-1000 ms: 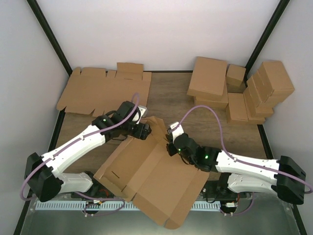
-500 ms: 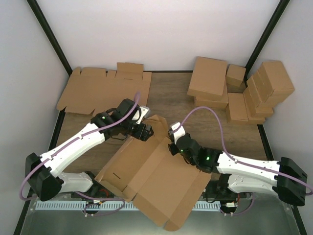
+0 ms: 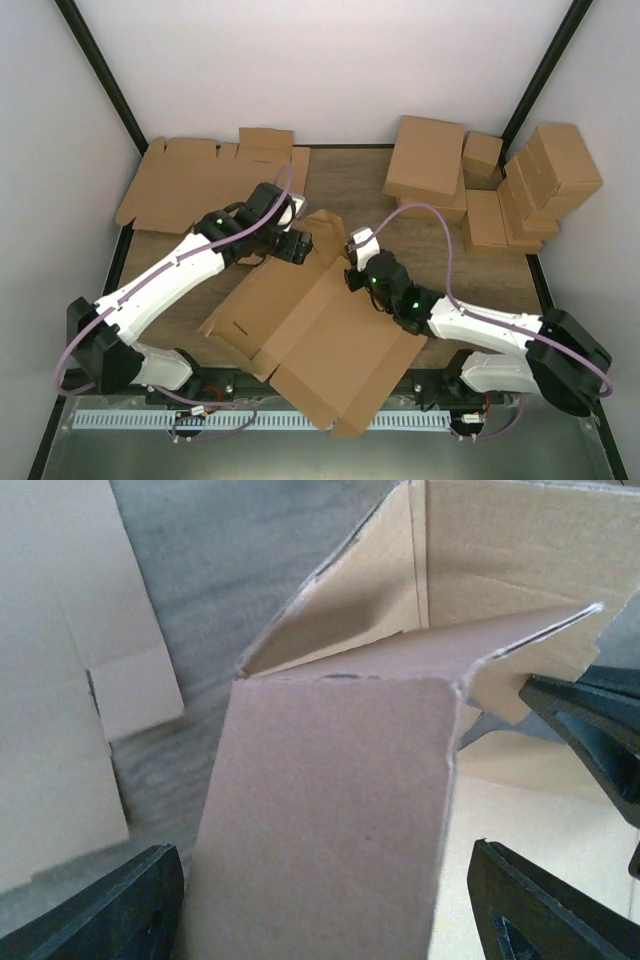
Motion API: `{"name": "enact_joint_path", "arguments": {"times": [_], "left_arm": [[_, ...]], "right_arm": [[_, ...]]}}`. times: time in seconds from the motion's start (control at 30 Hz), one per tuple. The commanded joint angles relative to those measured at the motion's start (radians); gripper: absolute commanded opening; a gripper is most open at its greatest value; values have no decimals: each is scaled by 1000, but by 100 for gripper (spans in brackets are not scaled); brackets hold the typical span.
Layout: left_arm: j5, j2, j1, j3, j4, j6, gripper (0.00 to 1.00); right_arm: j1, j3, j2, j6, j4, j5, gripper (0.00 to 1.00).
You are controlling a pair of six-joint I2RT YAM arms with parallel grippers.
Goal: Fold the paper box
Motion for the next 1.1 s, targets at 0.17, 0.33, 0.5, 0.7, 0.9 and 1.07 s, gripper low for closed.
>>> {"name": "enact_joint_path", "arguments": {"times": [0.17, 0.33, 0.5, 0.7, 0.9, 1.07], "left_arm": [[-37, 112, 54, 145, 3, 67, 81], [-15, 140, 58, 155, 17, 81, 80], [32, 142, 58, 127, 40, 84, 80], [47, 140, 41, 81, 54, 81, 79], [-31, 130, -13, 67, 56, 70, 78], [-60, 106, -20, 52, 55, 61, 78]], "right_arm": [[-93, 92, 112, -84, 257, -87, 1], [-94, 90, 139, -85, 270, -95, 1], [-80, 83, 96, -96, 204, -154, 1], [-32, 54, 58, -63, 153, -54, 1], [79, 51, 81, -27, 167, 75, 1], [100, 17, 69, 40, 182, 99, 1]]}}
